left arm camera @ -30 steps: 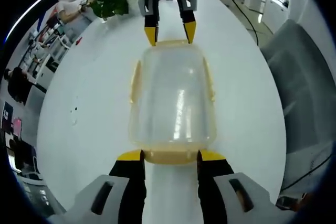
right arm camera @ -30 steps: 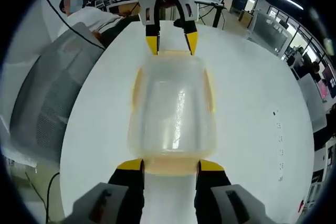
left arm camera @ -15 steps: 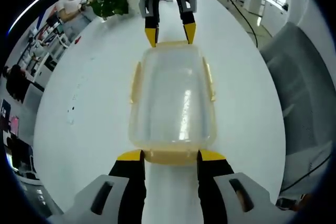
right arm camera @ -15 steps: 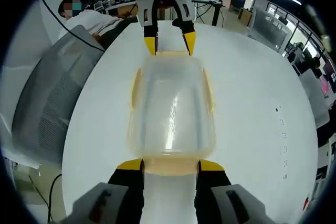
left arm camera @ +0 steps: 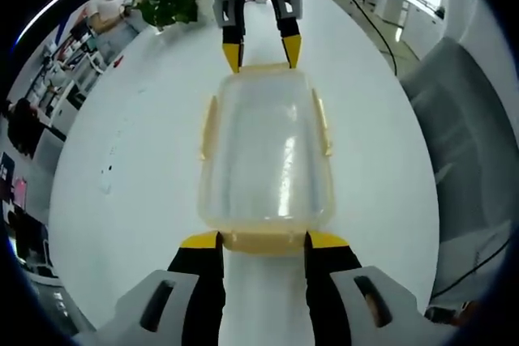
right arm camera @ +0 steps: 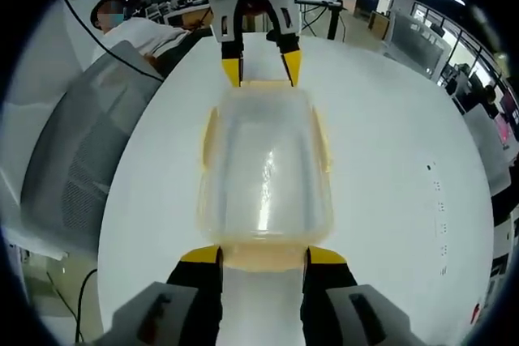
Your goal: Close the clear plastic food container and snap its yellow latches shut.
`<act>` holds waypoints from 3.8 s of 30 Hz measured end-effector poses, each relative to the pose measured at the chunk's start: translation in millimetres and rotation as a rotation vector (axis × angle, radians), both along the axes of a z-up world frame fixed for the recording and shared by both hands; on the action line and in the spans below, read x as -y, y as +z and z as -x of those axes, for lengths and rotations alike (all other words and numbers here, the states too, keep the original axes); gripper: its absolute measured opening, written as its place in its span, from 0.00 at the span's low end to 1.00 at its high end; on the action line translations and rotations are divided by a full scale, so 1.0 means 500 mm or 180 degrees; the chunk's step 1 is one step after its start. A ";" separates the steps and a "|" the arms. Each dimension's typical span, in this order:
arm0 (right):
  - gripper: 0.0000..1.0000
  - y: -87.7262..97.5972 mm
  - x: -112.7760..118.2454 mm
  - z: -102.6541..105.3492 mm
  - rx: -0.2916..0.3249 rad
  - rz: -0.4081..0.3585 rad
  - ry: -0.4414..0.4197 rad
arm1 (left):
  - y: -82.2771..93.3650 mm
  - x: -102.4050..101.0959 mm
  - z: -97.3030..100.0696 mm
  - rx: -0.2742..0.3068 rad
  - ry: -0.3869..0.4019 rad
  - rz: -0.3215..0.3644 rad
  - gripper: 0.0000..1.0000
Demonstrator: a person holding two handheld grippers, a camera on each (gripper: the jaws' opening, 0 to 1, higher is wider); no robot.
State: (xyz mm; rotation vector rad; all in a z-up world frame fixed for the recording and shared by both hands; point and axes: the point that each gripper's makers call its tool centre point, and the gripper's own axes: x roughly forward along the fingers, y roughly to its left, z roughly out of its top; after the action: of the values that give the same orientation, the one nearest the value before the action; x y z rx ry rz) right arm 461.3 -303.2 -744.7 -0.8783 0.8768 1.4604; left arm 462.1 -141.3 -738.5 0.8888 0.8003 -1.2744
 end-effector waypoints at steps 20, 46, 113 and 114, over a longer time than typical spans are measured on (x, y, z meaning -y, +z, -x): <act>0.40 0.003 0.001 0.007 -0.0065 -0.0074 -0.0208 | -0.007 -0.007 0.004 0.0003 -0.0070 0.0038 0.44; 0.37 0.046 -0.025 -0.025 -0.0310 -0.0559 -0.2304 | 0.034 0.007 -0.018 -0.0346 0.1775 0.0808 0.47; 0.24 0.025 -0.032 0.003 -0.0893 -0.0874 -0.3181 | 0.007 0.028 -0.004 -0.1080 0.2660 0.1222 0.38; 0.22 0.028 -0.031 0.004 -0.0889 -0.0869 -0.3149 | 0.007 0.027 -0.006 -0.1079 0.2670 0.1217 0.38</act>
State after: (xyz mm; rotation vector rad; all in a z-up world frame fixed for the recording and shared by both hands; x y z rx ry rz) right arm 459.4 -287.7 -730.7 0.0242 1.0660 0.7857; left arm 464.9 -154.9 -735.0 -0.0135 1.0029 -0.7760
